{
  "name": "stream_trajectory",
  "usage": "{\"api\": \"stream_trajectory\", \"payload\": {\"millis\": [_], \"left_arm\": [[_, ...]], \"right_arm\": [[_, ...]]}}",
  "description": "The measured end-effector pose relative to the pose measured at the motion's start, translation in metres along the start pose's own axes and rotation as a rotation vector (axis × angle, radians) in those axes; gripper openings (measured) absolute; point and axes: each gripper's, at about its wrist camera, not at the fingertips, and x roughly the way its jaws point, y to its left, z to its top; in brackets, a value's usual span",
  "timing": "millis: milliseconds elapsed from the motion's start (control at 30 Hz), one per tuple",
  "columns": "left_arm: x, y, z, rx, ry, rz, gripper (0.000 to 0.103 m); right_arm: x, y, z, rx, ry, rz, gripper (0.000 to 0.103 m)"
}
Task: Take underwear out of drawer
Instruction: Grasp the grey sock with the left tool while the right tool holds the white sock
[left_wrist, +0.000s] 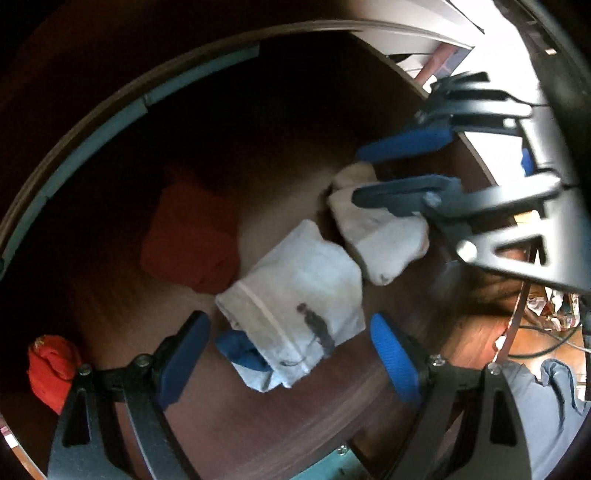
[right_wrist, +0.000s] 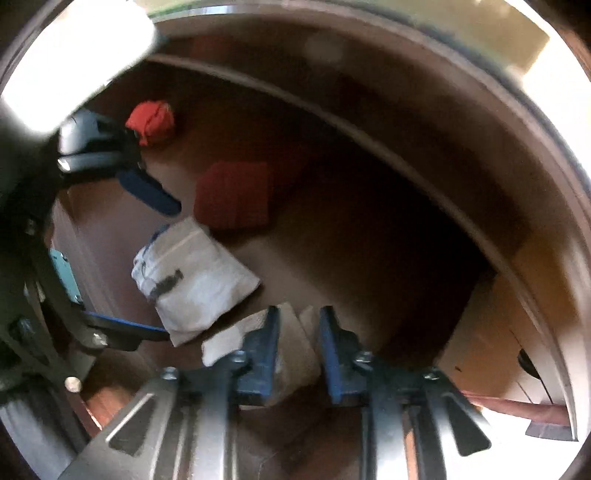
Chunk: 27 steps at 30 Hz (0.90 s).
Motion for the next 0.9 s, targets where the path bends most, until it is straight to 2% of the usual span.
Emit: {"api": "stream_trajectory", "payload": {"millis": [33,100,133,167,233,267,300,367,567,800,900], "left_arm": [[0.003,0.0,0.003,0.008,0.014,0.009,0.09],[0.007,0.0,0.007,0.017,0.031,0.012,0.087],[0.01,0.0,0.009,0.018,0.039,0.008,0.076],[0.015,0.001,0.009,0.014,0.059,0.007,0.06],[0.017,0.003,0.011,0.01,0.06,0.007,0.052],[0.016,0.002,0.011,0.025,0.051,0.004,0.039],[0.015,0.003,0.009,0.041,0.044,0.006,0.037],[0.011,0.006,0.006,0.031,0.022,-0.002,0.026],[-0.005,0.024,-0.008,-0.001,-0.053,0.022,0.024],[-0.018,0.046,-0.031,-0.044,-0.111,0.072,0.024],[-0.021,0.047,-0.035,-0.049,-0.13,0.066,0.024]], "right_arm": [[-0.004,0.001,-0.002,0.003,-0.011,0.006,0.044],[-0.011,0.002,-0.003,-0.001,-0.029,0.003,0.054],[-0.013,0.002,-0.003,-0.003,-0.035,-0.001,0.055],[-0.014,0.002,-0.004,-0.003,-0.039,-0.003,0.055],[-0.017,0.002,-0.004,-0.005,-0.042,-0.003,0.056],[-0.018,0.002,-0.004,-0.01,-0.044,-0.005,0.056],[-0.02,0.002,-0.002,-0.017,-0.044,-0.005,0.057],[-0.019,0.008,-0.003,-0.045,-0.04,-0.006,0.062],[0.013,0.026,-0.007,-0.117,0.047,-0.055,0.063],[0.034,0.035,0.001,-0.086,0.081,-0.032,0.067],[0.04,0.034,0.003,-0.061,0.104,-0.01,0.067]]}}
